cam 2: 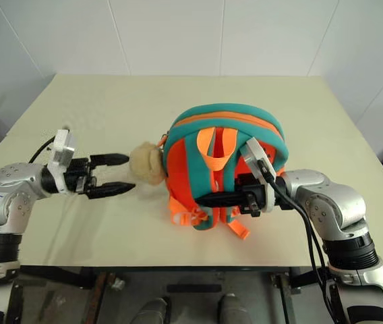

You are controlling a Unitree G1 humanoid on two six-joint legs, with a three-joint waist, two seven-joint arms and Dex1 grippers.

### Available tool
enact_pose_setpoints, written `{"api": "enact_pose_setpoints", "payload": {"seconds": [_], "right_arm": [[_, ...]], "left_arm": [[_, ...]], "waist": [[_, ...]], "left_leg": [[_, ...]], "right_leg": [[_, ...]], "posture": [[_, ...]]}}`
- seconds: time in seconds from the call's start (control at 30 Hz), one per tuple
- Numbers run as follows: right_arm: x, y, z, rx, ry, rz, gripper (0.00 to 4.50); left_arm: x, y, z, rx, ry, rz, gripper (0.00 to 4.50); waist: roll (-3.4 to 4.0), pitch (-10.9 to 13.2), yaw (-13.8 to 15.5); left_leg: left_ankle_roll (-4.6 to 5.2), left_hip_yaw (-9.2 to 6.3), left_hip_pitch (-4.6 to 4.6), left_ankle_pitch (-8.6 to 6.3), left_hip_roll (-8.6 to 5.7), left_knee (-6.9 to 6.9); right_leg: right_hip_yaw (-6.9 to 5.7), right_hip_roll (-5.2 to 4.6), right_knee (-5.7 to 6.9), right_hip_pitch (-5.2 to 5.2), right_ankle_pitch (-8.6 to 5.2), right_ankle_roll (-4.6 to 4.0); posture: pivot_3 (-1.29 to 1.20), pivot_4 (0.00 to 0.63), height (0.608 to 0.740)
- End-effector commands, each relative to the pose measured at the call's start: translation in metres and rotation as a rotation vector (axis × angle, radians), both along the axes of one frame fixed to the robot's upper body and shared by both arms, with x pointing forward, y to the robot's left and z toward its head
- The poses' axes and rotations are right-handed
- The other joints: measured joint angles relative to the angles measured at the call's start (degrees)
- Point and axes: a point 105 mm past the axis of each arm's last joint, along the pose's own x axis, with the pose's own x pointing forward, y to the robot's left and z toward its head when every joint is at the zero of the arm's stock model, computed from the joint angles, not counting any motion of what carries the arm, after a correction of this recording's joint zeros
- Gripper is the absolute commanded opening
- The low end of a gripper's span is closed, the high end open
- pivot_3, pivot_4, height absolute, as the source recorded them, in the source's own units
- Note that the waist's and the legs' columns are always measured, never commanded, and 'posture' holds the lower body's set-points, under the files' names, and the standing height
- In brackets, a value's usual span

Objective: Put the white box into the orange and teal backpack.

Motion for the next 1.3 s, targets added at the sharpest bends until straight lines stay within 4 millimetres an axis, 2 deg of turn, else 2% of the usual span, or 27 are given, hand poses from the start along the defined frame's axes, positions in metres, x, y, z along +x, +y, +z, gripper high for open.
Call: {"api": "enact_pose_setpoints", "payload": {"seconds": [0.03, 0.23, 0.4, 0.47, 0.5, 0.63, 0.77, 0.87, 0.93, 1.03, 1.1, 1.3], "right_arm": [[-0.004, 0.002, 0.006, 0.01, -0.029, 0.033, 0.0], [-0.004, 0.002, 0.006, 0.009, -0.032, 0.031, 0.0], [-0.004, 0.001, 0.007, 0.01, -0.033, 0.025, 0.0], [-0.004, 0.001, 0.007, 0.012, -0.033, 0.023, 0.0], [-0.004, 0.001, 0.007, 0.013, -0.033, 0.022, 0.0], [-0.004, 0.002, 0.006, 0.014, -0.033, 0.019, 0.0], [-0.004, 0.001, 0.006, 0.014, -0.032, 0.014, 0.0], [-0.005, 0.001, 0.005, 0.016, -0.029, 0.011, 0.0], [-0.005, 0.001, 0.005, 0.017, -0.029, 0.007, 0.0], [-0.005, 0.0, 0.005, 0.02, -0.029, 0.001, 0.0], [-0.006, 0.001, 0.005, 0.022, -0.029, -0.002, 0.0], [-0.007, 0.003, 0.004, 0.032, -0.022, -0.004, 0.0]], "left_arm": [[0.01, -0.005, 0.005, -0.005, -0.061, 0.032, 4.44], [0.014, -0.025, -0.001, -0.012, -0.057, -0.038, 4.44], [0.018, -0.033, -0.013, 0.05, -0.061, -0.063, 4.44], [0.022, -0.034, -0.012, 0.036, -0.066, -0.049, 4.44], [0.024, -0.034, -0.009, 0.02, -0.068, -0.039, 4.06], [0.024, -0.035, 0.006, -0.025, -0.118, -0.047, 2.96], [0.024, -0.027, 0.019, -0.036, -0.142, -0.026, 2.07], [0.019, -0.007, 0.031, 0.032, -0.134, -0.011, 1.96], [0.017, 0.005, 0.027, 0.118, -0.126, 0.007, 1.96], [0.019, 0.027, -0.008, 0.376, -0.103, 0.055, 1.96], [0.024, 0.03, -0.023, 0.408, -0.09, 0.075, 1.96], [0.038, 0.005, -0.069, 0.408, -0.02, 0.055, 1.96]], "waist": [[0.0, 0.0, 0.0], [0.0, 0.0, -0.2], [0.0, 0.0, -0.1], [0.0, 0.0, -0.1], [0.0, 0.0, -0.1], [0.0, 0.0, -0.1], [0.0, 0.0, -0.1], [0.0, 0.0, -0.3], [0.0, 0.0, -0.6], [0.02, 0.0, -0.5], [0.04, 0.0, -0.3], [0.02, 0.0, 0.0]], "left_leg": [[0.0, 0.0, 0.0, 0.0, 0.0, 0.0], [0.0, 0.01, -0.01, 0.0, 0.01, -0.04], [0.0, 0.02, -0.01, 0.0, 0.0, -0.03], [0.0, 0.01, -0.01, 0.0, 0.0, -0.03], [0.0, 0.01, -0.01, 0.0, 0.0, -0.03], [0.0, 0.01, -0.03, 0.0, 0.0, -0.03], [0.0, 0.01, -0.03, 0.0, 0.0, -0.04], [0.0, 0.01, -0.03, 0.0, 0.0, -0.04], [0.0, 0.01, -0.03, 0.0, 0.01, -0.07], [0.0, 0.02, -0.01, 0.0, 0.01, -0.11], [0.0, 0.04, 0.0, 0.0, 0.01, -0.11], [0.01, 0.02, -0.03, 0.0, -0.01, -0.04]], "right_leg": [[0.0, 0.0, -0.03, 0.0, 0.0, 0.0], [0.0, 0.01, -0.06, -0.02, 0.0, 0.01], [0.01, 0.01, -0.08, 0.0, 0.01, 0.02], [0.0, 0.01, -0.07, -0.01, 0.01, 0.02], [0.01, 0.01, -0.08, 0.0, 0.01, 0.02], [0.0, 0.0, -0.11, -0.01, 0.02, 0.03], [0.01, 0.01, -0.11, -0.01, 0.02, 0.03], [0.0, 0.01, -0.1, -0.01, 0.01, 0.03], [0.01, 0.03, -0.09, -0.04, 0.01, 0.03], [0.01, 0.02, -0.14, -0.03, 0.01, 0.02], [0.01, 0.01, -0.17, 0.0, 0.01, 0.02], [0.0, 0.0, -0.18, 0.04, 0.03, 0.04]], "posture": [[0.0, 0.15, 0.74], [0.0, 0.15, 0.74], [0.0, 0.15, 0.74], [0.0, 0.15, 0.74], [0.0, 0.15, 0.74], [0.0, 0.15, 0.74], [0.0, 0.15, 0.74], [0.0, 0.15, 0.74], [0.0, 0.15, 0.74], [0.0, 0.15, 0.74], [0.0, 0.15, 0.74], [0.0, 0.15, 0.74]]}}
